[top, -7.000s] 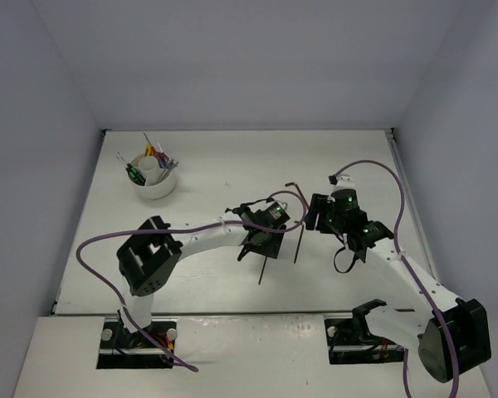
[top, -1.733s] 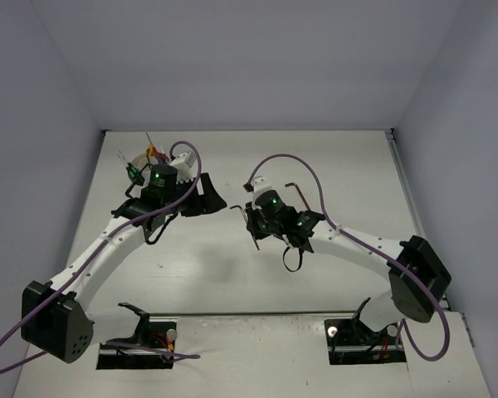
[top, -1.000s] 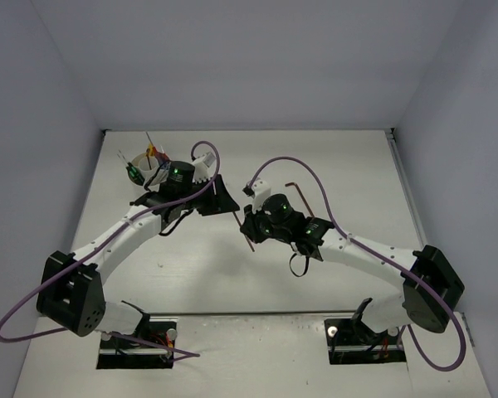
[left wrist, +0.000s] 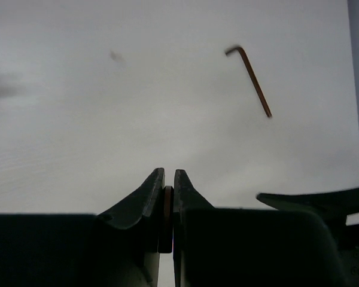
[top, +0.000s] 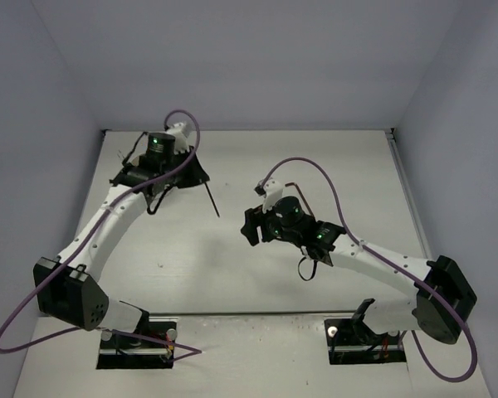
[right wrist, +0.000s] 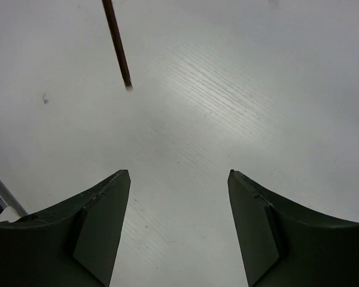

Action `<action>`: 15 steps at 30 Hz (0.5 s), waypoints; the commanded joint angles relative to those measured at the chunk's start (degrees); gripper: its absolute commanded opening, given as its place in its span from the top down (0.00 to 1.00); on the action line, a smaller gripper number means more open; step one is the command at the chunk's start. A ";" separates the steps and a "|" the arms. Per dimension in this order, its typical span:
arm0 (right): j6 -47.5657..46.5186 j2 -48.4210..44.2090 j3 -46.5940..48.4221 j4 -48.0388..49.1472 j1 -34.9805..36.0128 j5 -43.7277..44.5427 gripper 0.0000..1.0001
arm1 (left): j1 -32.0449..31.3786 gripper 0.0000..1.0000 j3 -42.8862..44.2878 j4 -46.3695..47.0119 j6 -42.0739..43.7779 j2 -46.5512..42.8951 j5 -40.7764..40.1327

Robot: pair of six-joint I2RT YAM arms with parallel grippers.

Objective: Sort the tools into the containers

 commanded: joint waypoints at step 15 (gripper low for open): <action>-1.21 -8.69 -4.29 -3.68 -10.03 4.15 0.37 | 19.44 1.00 32.24 -0.46 17.15 18.72 -26.94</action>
